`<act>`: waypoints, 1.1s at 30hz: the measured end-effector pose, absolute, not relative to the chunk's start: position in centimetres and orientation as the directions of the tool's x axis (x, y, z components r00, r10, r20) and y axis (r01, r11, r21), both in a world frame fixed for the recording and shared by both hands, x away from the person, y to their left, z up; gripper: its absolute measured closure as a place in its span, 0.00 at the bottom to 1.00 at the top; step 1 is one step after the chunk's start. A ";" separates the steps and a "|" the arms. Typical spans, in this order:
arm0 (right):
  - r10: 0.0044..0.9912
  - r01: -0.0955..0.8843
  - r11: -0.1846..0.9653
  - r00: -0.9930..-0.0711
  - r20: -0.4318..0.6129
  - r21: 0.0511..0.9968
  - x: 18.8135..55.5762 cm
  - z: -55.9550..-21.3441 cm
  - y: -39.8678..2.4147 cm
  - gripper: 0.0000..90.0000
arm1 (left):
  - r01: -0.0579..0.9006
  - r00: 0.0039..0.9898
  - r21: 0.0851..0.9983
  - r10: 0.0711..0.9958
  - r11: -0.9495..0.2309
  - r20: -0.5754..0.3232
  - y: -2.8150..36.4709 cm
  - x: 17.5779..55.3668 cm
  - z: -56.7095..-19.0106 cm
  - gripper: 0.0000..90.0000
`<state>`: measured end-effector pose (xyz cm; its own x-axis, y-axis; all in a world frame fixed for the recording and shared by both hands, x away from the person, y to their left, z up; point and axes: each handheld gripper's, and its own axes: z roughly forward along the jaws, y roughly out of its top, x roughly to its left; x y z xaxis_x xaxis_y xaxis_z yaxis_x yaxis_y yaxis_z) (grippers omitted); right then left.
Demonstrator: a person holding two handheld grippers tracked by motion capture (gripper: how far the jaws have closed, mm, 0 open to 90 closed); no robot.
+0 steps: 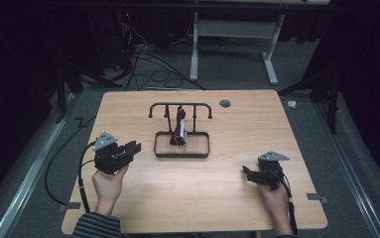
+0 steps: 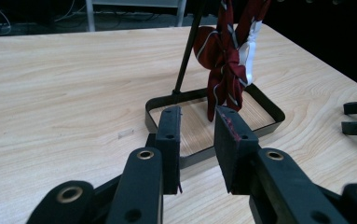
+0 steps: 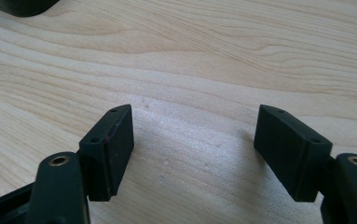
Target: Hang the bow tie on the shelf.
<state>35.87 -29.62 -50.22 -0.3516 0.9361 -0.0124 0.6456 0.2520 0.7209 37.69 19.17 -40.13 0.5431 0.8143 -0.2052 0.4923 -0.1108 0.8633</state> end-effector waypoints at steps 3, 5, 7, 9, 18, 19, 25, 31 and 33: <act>0.936 0.645 0.252 -0.352 -0.013 0.721 35.9 -50.2 -29.6 0.33 | 0.499 0.540 0.859 0.816 -0.111 -0.208 19.2 37.6 -40.4 0.80; 0.936 0.646 0.252 -0.351 -0.012 0.721 35.9 -50.2 -29.6 0.33 | 0.503 0.538 0.857 0.816 -0.111 -0.210 19.2 37.6 -40.7 0.80; 0.936 0.645 0.252 -0.351 -0.013 0.721 35.9 -50.2 -29.6 0.33 | 0.508 0.534 0.854 0.818 -0.108 -0.215 19.3 37.6 -40.9 0.80; 0.936 0.645 0.253 -0.352 -0.013 0.721 35.9 -50.2 -29.6 0.33 | 0.516 0.530 0.850 0.819 -0.106 -0.220 19.3 37.6 -41.2 0.80; 0.936 0.645 0.253 -0.352 -0.013 0.721 35.9 -50.2 -29.6 0.33 | 0.531 0.528 0.842 0.814 -0.096 -0.241 19.5 37.4 -42.0 0.79; 0.936 0.645 0.253 -0.352 -0.013 0.721 35.9 -50.2 -29.6 0.33 | 0.537 0.525 0.838 0.816 -0.095 -0.243 19.5 37.4 -42.2 0.79; 0.936 0.645 0.252 -0.351 -0.013 0.721 35.9 -50.2 -29.6 0.33 | 0.548 0.515 0.830 0.824 -0.104 -0.236 19.5 37.2 -43.0 0.79; 0.936 0.645 0.253 -0.352 -0.013 0.721 35.9 -50.2 -29.6 0.33 | 0.571 0.503 0.814 0.828 -0.105 -0.246 19.6 37.2 -44.1 0.79; 0.936 0.646 0.252 -0.351 -0.012 0.721 35.9 -50.2 -29.6 0.33 | 0.573 0.500 0.812 0.832 -0.108 -0.242 19.6 37.2 -44.3 0.79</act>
